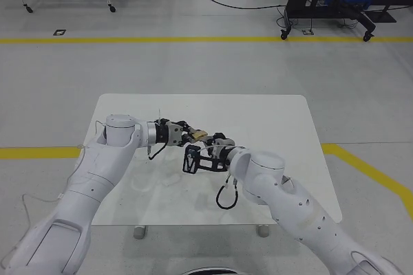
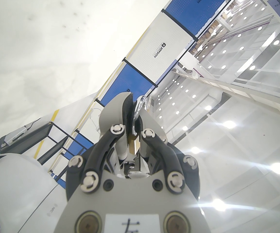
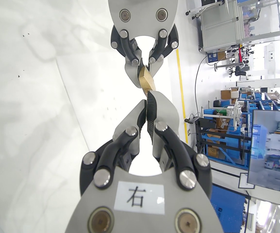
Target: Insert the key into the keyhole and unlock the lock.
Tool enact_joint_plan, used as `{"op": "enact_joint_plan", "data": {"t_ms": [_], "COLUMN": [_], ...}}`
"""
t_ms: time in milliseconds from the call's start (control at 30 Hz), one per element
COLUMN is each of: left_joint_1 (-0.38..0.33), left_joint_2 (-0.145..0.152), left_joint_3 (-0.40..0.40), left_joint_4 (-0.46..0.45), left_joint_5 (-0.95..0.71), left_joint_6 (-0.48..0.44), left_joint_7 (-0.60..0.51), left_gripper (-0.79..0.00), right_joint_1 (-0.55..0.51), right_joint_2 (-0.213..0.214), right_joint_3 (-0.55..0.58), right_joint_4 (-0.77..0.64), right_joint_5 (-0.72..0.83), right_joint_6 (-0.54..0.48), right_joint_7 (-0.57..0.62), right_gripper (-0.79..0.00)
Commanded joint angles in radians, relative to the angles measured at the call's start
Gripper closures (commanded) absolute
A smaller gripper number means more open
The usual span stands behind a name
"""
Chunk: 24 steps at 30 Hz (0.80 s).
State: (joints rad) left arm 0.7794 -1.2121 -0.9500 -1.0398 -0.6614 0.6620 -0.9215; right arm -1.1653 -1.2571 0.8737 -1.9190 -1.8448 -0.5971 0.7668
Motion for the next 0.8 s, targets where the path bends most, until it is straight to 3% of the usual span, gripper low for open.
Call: {"op": "enact_joint_plan", "data": {"t_ms": [0, 767], "left_joint_1": [-0.001, 0.009], "left_joint_2": [0.0, 0.001], "left_joint_3": [0.001, 0.004], "left_joint_4": [-0.001, -0.009], "left_joint_5": [0.001, 0.012], "left_joint_6": [0.0, -0.034], "left_joint_7": [0.002, 0.034], "left_gripper": [0.0, 0.0], "right_joint_1": [0.002, -0.008], "right_joint_2": [-0.002, -0.008], "right_joint_3": [-0.005, -0.01], "right_joint_4": [0.001, -0.01], "right_joint_5": [-0.007, -0.039], "right_joint_6": [-0.004, 0.007], "right_joint_7": [0.006, 0.012], "right_gripper": [0.0, 0.0]}}
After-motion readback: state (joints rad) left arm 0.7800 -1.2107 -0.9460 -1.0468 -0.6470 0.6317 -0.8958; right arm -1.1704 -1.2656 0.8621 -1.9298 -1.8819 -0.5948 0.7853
